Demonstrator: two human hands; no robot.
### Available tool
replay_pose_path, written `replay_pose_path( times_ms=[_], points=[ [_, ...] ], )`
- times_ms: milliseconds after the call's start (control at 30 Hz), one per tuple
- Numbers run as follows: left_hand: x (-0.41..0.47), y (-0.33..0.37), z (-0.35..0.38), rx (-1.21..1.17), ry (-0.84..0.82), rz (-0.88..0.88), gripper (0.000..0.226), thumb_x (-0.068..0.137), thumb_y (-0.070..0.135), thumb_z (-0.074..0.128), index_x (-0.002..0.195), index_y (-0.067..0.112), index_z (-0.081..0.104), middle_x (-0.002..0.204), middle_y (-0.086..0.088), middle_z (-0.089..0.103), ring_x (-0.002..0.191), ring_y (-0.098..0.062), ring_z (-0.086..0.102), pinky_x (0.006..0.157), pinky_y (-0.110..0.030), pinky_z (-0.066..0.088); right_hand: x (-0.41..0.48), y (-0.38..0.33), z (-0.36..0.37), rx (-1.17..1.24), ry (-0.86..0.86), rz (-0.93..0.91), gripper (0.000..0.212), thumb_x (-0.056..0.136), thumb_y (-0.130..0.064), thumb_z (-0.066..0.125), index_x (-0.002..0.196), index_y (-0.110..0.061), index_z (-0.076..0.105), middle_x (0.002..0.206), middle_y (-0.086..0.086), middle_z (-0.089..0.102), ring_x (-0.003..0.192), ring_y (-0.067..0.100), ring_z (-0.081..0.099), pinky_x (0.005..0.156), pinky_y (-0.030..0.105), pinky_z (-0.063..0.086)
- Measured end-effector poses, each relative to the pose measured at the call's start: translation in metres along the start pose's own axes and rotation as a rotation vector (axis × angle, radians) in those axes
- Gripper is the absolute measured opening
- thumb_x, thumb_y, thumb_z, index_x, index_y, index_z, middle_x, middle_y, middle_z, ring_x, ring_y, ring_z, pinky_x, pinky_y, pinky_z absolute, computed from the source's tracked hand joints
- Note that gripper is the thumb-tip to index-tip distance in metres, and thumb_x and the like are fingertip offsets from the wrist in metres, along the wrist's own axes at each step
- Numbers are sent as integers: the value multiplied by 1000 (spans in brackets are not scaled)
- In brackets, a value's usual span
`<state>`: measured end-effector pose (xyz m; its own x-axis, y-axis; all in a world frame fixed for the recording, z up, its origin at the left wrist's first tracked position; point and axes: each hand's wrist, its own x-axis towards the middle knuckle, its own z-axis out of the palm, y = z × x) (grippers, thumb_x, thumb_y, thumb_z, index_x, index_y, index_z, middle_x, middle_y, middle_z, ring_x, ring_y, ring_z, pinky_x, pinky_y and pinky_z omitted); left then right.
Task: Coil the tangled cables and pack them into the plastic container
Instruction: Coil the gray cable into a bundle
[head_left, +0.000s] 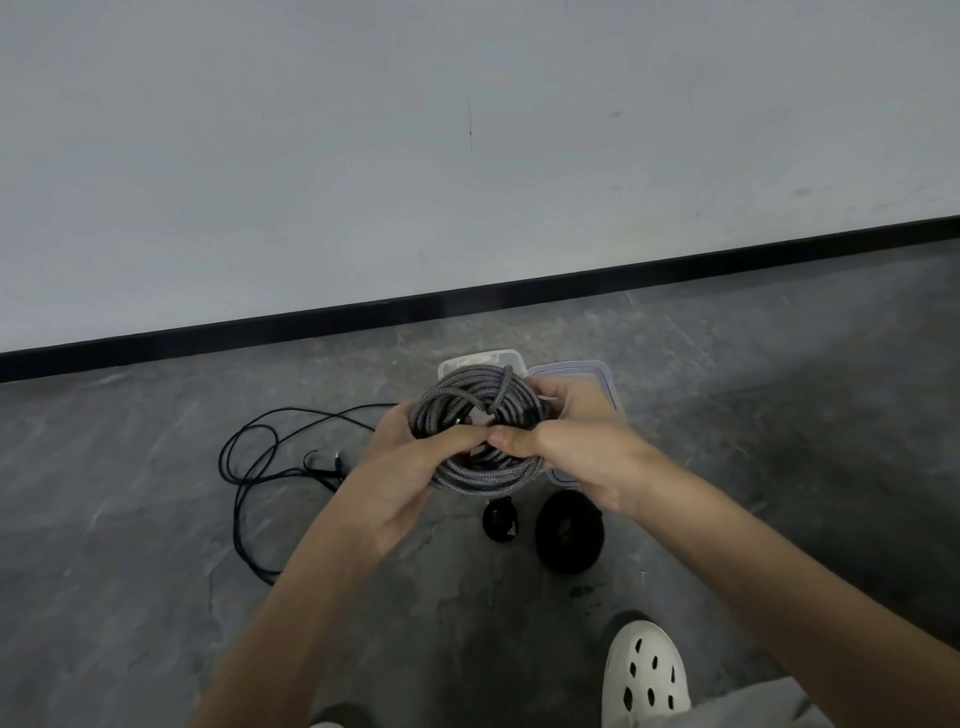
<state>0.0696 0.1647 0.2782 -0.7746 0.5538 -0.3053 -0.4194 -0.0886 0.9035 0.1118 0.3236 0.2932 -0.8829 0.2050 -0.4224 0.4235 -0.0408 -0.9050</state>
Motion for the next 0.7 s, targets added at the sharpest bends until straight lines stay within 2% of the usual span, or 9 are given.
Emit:
replay_pose_path(
  times_ms=[67, 233, 367, 467, 600, 700],
  points=[
    [0, -1, 1, 17, 15, 8, 17, 81, -7, 64, 91, 5, 71, 88, -12, 73, 82, -19, 71, 67, -22, 54, 1, 0, 1, -49, 27, -10, 30, 74, 8, 75, 99, -8, 70, 90, 6, 76, 87, 19, 72, 85, 36, 58],
    [-1, -6, 12, 81, 52, 35, 21, 82, -13, 61, 98, -1, 67, 83, -8, 74, 79, -16, 71, 65, -19, 53, 6, 3, 3, -172, 108, -2, 35, 70, 4, 76, 99, -15, 70, 89, 1, 75, 86, 16, 71, 85, 36, 58],
    [1, -9, 17, 131, 125, 76, 23, 80, -16, 61, 97, -3, 67, 79, -7, 74, 76, -16, 71, 63, -18, 52, 9, 6, 7, -239, 155, -25, 32, 66, 0, 76, 80, -27, 66, 80, -6, 74, 80, 12, 71, 78, 34, 60],
    [1, -10, 19, 128, 149, 77, 25, 80, -17, 62, 99, -3, 67, 84, -10, 74, 79, -18, 71, 65, -20, 53, 10, 7, 10, -285, 181, -47, 33, 64, -1, 75, 70, -31, 63, 70, -11, 71, 73, 7, 69, 70, 27, 60],
    [1, -14, 25, 145, 200, 84, 25, 79, -15, 65, 98, 1, 69, 83, -5, 75, 81, -16, 72, 64, -19, 53, 14, 11, 12, -291, 196, -35, 33, 64, 2, 72, 67, -30, 62, 65, -12, 70, 69, 5, 68, 64, 23, 59],
    [1, -18, 28, 142, 243, 54, 26, 78, -14, 67, 98, 3, 69, 84, -7, 75, 80, -17, 72, 62, -20, 53, 18, 14, 11, -274, 182, 5, 37, 65, 4, 71, 62, -31, 60, 58, -17, 67, 66, 0, 64, 58, 14, 55]
  ],
)
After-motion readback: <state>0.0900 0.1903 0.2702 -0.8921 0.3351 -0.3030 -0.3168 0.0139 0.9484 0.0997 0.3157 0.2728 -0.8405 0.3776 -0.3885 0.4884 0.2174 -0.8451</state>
